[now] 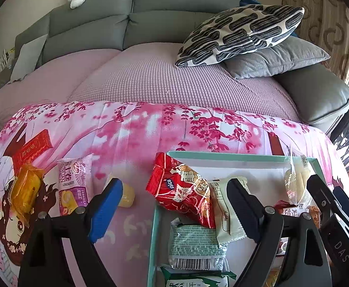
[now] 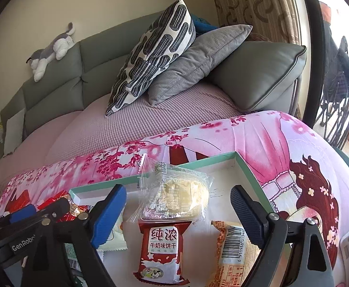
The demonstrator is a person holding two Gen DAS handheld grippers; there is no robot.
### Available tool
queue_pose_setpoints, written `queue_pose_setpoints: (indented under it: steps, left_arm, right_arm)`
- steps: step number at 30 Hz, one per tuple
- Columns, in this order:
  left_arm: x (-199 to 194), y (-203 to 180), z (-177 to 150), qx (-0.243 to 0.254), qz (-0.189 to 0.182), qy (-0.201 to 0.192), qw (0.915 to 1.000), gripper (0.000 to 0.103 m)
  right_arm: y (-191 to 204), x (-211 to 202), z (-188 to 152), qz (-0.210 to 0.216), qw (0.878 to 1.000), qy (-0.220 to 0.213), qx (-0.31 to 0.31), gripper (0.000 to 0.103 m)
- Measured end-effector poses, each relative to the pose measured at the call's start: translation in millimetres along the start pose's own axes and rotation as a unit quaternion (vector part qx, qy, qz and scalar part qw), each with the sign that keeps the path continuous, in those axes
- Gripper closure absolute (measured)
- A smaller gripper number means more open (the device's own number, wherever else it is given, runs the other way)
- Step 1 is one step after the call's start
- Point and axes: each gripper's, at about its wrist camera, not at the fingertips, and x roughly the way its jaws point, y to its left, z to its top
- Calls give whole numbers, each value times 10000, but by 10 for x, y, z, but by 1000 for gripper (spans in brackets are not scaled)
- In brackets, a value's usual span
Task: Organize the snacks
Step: 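Lower both packs into the tray and open both grippers to release, then withdraw both open grippers from the tray toward the remaining snacks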
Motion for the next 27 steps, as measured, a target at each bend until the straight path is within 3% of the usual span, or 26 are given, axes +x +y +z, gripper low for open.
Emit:
queue_pose_setpoints:
  steps: [7,11,27]
  left_arm:
    - [-18,180,-15,-351,402,-176,9984,13]
    - [15,262,-39,-492,499,-176,9974,1]
    - [42,364,-83,-406,568,-6,9976,1]
  right_arm:
    - [15,6,-5,59,10000,-4,-78,1]
    - [48,45,-25,65,9997,89,-210,0]
    - [132,50,-49,-45,9985,234,-494,0]
